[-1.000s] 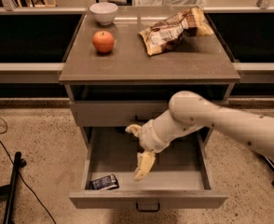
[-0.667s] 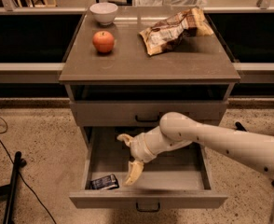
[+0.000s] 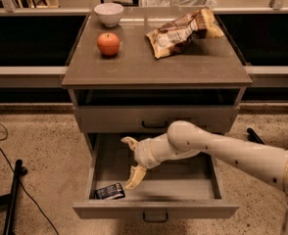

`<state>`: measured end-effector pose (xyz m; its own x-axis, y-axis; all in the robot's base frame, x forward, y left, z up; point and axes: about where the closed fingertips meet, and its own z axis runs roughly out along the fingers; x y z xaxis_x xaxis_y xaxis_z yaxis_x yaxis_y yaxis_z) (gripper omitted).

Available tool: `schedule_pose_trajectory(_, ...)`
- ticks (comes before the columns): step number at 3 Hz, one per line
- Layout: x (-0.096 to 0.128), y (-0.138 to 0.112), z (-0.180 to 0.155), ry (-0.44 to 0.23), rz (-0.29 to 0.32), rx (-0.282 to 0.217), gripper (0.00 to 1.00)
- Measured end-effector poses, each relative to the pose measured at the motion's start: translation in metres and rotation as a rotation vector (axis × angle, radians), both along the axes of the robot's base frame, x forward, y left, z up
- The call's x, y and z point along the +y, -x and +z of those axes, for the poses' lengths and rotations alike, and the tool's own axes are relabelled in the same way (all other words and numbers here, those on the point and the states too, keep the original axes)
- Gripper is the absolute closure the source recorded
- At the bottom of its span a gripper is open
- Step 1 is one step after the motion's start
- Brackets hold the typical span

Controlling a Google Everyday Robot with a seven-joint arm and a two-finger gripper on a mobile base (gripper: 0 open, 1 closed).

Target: Pick rxbar blueberry from middle drawer and place on counter

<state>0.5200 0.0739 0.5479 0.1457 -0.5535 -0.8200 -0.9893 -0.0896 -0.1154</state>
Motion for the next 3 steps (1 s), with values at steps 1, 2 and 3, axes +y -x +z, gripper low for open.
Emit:
schedule_pose_trajectory(1,0.021,-0.022,-0.046,-0.078,-0.087,-0.010,0.18)
schedule_pose_trajectory(2,0.038,-0.038,-0.083,-0.116,-0.108,-0.013,0.38)
schedule_pose_trajectory(3,0.054,-0.039,-0.108,-0.168,-0.067,-0.019,0.32)
